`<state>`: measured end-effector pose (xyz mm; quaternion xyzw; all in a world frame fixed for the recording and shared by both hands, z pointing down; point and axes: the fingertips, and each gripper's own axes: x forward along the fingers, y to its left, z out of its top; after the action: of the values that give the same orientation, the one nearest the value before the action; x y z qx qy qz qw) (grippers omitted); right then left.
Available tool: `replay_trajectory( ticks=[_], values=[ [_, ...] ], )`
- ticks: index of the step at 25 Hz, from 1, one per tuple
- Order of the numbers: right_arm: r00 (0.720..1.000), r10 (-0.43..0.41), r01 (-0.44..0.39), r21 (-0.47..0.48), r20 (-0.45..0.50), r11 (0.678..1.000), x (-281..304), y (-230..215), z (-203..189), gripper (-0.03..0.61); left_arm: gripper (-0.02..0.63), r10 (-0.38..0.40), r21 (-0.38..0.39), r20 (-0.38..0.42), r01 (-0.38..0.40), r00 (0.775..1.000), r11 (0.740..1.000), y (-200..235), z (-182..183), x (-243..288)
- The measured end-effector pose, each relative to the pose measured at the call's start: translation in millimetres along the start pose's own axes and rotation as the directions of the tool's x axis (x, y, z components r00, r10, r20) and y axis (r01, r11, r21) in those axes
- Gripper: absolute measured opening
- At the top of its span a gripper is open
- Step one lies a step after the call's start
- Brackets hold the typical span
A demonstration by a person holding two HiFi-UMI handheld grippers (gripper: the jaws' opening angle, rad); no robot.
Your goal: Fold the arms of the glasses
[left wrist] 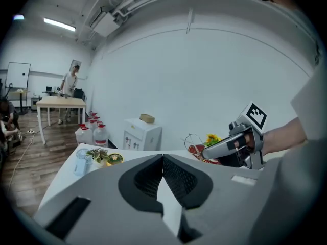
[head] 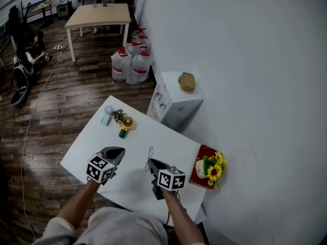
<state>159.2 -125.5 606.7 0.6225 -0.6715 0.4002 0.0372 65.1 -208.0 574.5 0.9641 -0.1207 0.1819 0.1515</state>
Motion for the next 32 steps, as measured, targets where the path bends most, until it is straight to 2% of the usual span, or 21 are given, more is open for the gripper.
replay_trajectory(
  ticks=[4, 8, 32],
  values=[
    [0.999, -0.017, 0.018, -0.028, 0.028, 0.999, -6, -1, 7, 0.02, 0.005, 0.062, 0.0, 0.058, -0.062, 0.996, 0.998, 11, 6, -12],
    [0.997, -0.021, 0.026, -0.064, 0.077, 0.998, -10, 1, 17, 0.017, 0.005, 0.093, 0.003, 0.095, -0.093, 0.991, 0.996, 17, 10, -21],
    [0.996, -0.014, 0.021, -0.069, 0.093, 0.997, -11, 3, 14, 0.017, 0.005, 0.093, 0.003, 0.089, -0.093, 0.992, 0.996, 12, -2, -24]
  ],
)
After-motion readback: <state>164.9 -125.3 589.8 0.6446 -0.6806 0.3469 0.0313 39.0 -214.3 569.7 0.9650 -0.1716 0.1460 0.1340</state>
